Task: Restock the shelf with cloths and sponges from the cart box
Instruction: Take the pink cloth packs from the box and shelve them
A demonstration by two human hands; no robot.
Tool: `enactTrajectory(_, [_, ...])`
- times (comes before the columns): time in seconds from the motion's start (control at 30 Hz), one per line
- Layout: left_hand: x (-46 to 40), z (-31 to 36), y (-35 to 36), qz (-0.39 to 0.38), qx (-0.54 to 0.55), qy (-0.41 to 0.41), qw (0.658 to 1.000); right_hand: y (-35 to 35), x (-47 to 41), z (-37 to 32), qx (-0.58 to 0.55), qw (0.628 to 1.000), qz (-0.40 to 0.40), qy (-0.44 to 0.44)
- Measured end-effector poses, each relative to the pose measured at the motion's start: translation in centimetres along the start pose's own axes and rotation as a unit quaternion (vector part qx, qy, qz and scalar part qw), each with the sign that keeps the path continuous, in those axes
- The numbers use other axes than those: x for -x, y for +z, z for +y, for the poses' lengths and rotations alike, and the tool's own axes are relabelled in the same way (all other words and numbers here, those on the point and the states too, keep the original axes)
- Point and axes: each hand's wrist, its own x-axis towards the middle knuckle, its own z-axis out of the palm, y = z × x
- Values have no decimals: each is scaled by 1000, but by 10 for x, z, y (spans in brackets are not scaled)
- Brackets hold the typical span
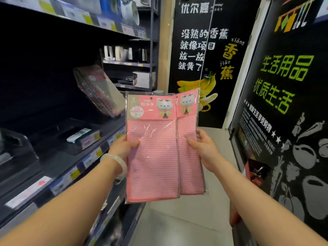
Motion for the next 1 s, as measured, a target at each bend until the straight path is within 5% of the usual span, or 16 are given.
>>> enactTrajectory(0.17, [-99, 23, 35, -26, 3, 20, 999, -31, -106, -11, 26, 1000, 14, 9])
enactTrajectory(0.53, [-258, 58, 46, 54, 17, 40, 998, -62, -304, 8, 17, 1000, 0, -1])
enactTrajectory(1.0, [-326, 92, 18, 335, 67, 106, 934, 38, -543, 19, -16, 958, -287, 26])
